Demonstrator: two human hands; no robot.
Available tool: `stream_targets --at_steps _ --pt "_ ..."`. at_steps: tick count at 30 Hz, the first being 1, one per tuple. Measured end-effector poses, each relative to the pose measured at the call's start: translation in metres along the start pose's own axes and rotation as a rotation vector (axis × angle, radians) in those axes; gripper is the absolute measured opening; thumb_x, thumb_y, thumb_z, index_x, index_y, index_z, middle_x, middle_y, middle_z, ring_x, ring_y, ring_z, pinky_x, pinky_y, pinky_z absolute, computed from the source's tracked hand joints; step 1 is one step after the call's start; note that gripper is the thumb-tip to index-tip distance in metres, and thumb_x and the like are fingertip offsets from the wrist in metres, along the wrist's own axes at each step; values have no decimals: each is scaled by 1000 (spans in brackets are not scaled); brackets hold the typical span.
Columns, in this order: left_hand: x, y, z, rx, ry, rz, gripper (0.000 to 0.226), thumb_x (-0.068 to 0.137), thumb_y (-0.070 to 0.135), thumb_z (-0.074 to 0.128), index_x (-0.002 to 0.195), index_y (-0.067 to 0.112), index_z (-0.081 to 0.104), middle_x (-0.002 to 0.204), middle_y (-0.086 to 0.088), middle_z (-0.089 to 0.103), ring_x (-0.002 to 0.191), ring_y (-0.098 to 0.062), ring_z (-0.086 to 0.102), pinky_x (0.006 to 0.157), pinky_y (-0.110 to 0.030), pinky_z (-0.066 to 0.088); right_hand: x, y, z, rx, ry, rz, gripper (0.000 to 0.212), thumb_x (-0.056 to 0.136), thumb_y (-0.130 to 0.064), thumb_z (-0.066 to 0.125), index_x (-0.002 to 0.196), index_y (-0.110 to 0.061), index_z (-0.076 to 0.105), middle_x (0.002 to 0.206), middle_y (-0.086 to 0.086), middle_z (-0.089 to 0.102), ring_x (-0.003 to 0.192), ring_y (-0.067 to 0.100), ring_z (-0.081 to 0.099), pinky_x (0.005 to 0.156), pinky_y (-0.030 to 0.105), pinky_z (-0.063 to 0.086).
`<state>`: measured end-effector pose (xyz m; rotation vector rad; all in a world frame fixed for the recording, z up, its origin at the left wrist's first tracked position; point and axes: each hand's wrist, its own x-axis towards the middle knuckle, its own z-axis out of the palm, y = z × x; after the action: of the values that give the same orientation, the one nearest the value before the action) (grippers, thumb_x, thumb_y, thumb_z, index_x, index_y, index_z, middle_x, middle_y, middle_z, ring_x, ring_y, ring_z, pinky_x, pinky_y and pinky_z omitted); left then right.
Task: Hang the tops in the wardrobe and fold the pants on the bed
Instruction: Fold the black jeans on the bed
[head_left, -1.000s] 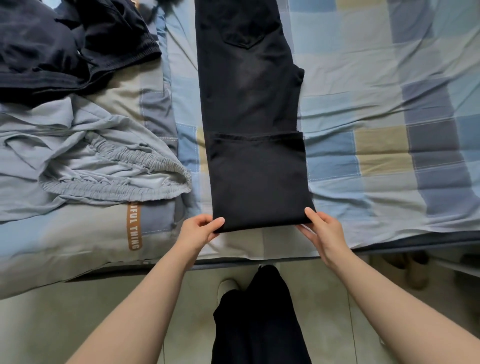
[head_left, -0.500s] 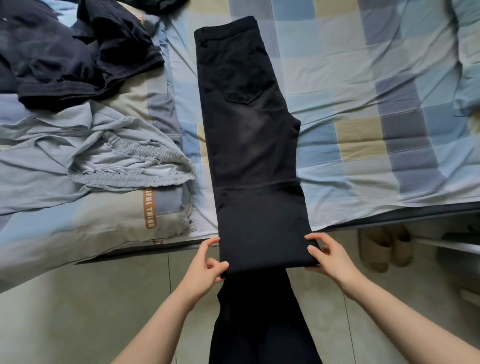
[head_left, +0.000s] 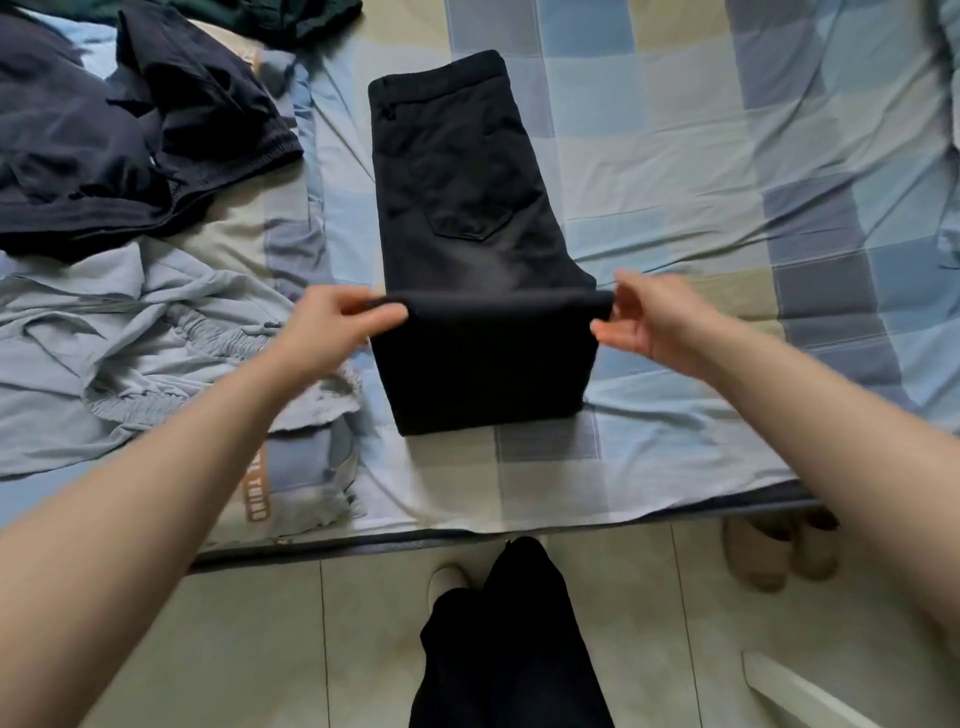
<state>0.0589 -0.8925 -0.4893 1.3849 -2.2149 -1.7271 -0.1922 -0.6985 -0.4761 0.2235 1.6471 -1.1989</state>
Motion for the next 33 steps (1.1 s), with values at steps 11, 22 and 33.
stream_targets --at_steps 11,22,33 --pt "86 -84 75 -218 63 -590 40 90 14 68 127 1 57 111 -5 62 82 -13 65 71 -22 52 129 49 -7 -350 36 197 27 98 -27 50 117 -9 58 130 17 58 110 30 61 87 36 49" --pt "65 -109 94 -182 119 -379 33 94 6 58 123 22 54 123 -1 65 106 -12 62 87 -23 48 148 93 -14 -691 -125 17 27 87 -27 67 80 -16 43 75 -1 40 66 12 37 58 23 31" --pt "147 -20 120 768 278 19 70 83 8 59 147 8 31 144 -14 39 133 -34 36 112 -42 28 154 94 -22 -948 -198 115 42 90 -41 60 70 -16 33 68 5 50 64 22 54 61 30 43"
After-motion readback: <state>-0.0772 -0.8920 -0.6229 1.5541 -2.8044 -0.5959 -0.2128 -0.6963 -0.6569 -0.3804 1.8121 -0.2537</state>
